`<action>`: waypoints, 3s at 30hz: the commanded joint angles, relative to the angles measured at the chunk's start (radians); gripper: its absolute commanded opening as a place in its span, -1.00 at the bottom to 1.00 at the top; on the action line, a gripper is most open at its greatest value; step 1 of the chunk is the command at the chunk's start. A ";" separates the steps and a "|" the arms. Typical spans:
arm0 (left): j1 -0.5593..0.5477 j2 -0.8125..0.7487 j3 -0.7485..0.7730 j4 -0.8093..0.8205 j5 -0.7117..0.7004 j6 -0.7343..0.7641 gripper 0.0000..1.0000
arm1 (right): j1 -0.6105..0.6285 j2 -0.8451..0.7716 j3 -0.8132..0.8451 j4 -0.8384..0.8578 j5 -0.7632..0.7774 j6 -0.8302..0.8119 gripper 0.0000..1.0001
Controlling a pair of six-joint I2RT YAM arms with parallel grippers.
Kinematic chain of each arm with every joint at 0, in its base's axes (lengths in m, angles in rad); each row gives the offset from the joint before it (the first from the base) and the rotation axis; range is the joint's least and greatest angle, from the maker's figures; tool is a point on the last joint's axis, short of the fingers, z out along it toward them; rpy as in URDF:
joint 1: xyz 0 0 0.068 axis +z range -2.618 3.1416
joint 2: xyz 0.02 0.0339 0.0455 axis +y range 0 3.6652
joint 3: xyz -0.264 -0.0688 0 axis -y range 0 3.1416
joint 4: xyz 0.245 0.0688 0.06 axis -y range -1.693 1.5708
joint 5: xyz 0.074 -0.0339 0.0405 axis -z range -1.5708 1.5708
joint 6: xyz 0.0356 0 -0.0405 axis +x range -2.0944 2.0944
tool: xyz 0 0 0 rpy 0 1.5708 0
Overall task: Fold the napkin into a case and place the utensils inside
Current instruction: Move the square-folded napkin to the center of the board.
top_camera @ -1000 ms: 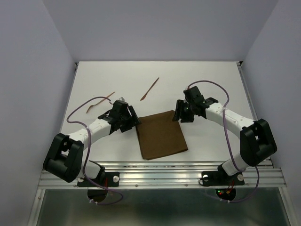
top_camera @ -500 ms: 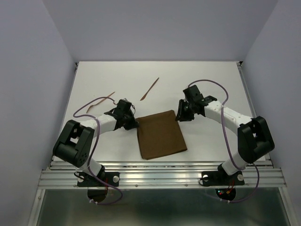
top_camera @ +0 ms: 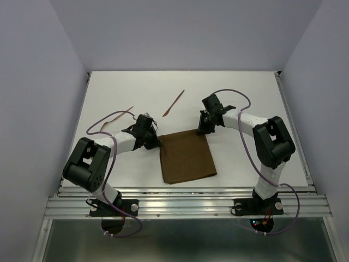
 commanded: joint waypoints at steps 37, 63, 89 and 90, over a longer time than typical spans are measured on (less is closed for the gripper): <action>0.017 0.092 0.080 -0.048 -0.003 0.058 -1.00 | 0.163 -0.522 -0.440 -0.080 0.179 0.132 -0.66; 0.018 0.084 0.094 -0.091 -0.023 0.080 -1.00 | 0.295 -0.623 -0.629 -0.137 0.273 0.293 -0.70; 0.018 0.046 0.057 -0.072 -0.005 0.086 -1.00 | 0.062 -0.100 -0.005 0.015 0.406 -0.023 -0.63; 0.020 0.038 0.054 -0.072 -0.005 0.086 -1.00 | 0.061 -0.061 0.003 0.035 0.406 -0.029 -0.63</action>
